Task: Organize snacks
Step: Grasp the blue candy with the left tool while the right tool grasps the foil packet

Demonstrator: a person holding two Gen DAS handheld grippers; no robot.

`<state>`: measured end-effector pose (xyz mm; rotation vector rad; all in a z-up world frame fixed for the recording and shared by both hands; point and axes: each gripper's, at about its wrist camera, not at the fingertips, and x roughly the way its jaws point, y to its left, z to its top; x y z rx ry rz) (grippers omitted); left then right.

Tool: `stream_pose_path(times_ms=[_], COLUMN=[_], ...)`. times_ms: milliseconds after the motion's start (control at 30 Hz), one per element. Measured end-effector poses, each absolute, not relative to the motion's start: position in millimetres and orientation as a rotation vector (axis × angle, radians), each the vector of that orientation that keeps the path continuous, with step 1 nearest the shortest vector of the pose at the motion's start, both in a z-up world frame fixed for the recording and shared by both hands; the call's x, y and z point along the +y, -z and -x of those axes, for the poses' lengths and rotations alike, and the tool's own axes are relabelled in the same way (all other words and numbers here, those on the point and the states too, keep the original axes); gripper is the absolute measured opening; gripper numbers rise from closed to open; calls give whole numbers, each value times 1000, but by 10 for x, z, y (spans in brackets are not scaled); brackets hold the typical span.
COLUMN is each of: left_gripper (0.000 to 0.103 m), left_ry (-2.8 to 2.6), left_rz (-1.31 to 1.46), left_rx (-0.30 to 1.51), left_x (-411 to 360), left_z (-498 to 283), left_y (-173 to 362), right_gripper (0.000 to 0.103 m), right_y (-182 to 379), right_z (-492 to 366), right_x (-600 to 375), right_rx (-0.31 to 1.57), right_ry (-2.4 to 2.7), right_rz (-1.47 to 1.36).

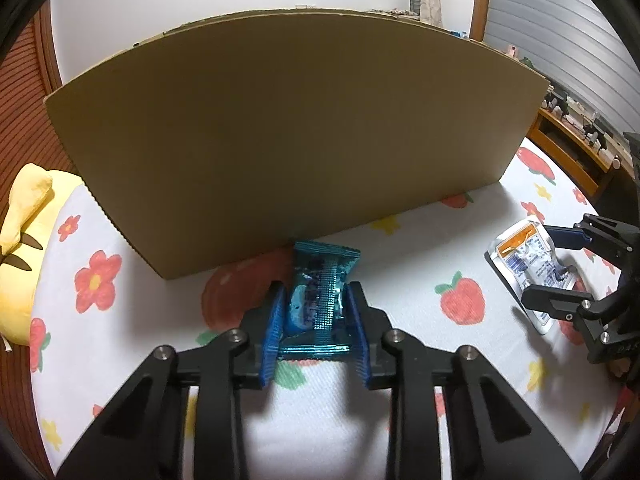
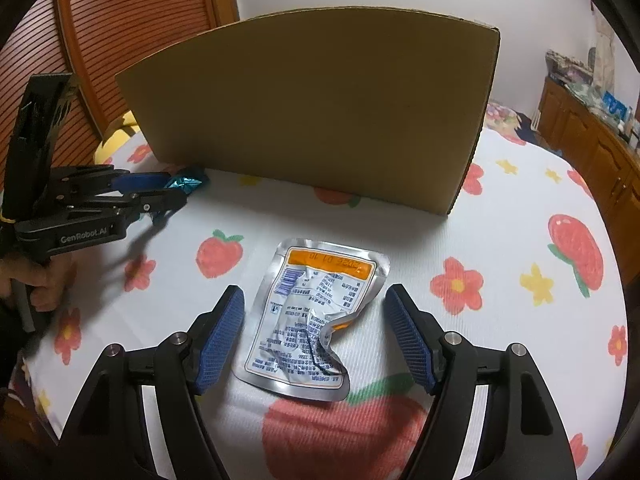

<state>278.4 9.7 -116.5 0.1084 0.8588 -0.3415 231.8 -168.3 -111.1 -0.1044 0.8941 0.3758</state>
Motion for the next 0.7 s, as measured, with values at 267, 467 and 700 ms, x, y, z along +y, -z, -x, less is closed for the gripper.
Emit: stream_pose_path(times_ms=[267, 467, 700], left_gripper=[22, 22, 22], left_ry=[323, 336, 348], left_rz=[-127, -103, -94], left_rx=[843, 801, 756], left_x=[68, 81, 140], left_z=[-2711, -2530, -2339], left_y=[1136, 963, 762], right_gripper=[76, 76, 76], right_y=[1127, 1155, 1160], right_z=[-2318, -2326, -2338], right_x=[-1620, -1521, -1511], right_rx=[896, 896, 895], right_ry=[-359, -335, -332], right_rz=[151, 201, 206])
